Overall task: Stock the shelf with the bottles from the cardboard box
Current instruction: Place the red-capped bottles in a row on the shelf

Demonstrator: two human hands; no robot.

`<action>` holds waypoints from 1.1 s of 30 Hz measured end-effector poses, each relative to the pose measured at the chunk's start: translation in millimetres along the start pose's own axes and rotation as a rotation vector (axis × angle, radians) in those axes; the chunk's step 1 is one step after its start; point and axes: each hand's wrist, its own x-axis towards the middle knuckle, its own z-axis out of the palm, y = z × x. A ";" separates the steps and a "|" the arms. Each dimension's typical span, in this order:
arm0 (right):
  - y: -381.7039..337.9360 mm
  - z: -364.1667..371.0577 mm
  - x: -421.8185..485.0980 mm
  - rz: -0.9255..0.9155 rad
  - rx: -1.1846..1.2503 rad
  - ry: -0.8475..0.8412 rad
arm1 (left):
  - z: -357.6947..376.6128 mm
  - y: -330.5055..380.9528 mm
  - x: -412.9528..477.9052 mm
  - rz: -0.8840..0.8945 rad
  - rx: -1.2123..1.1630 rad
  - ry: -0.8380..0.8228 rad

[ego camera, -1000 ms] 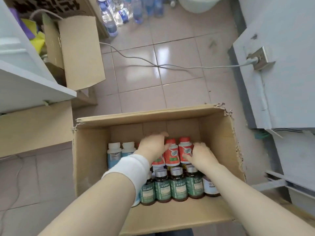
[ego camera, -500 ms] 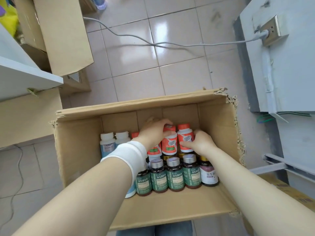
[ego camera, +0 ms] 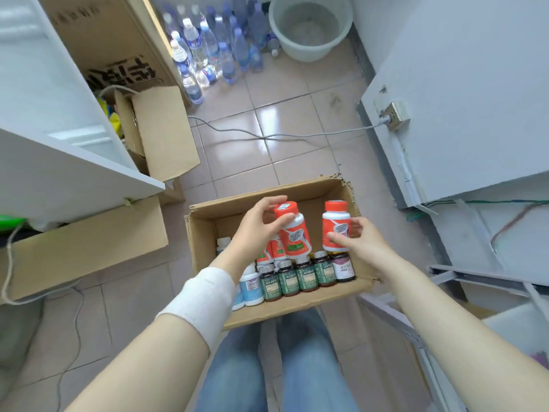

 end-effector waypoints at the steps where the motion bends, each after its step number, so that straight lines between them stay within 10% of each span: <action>1: -2.3 -3.6 -21.9 -0.013 0.053 0.032 | -1.0 13.8 -12.6 0.011 -0.029 -0.009; 18: 80.4 5.7 -385.6 -0.229 0.790 0.604 | 63.7 157.1 -289.0 0.209 -0.334 -0.670; 33: 322.0 -30.2 -727.0 -0.427 0.842 1.085 | 272.1 178.7 -644.9 0.522 -0.095 -1.155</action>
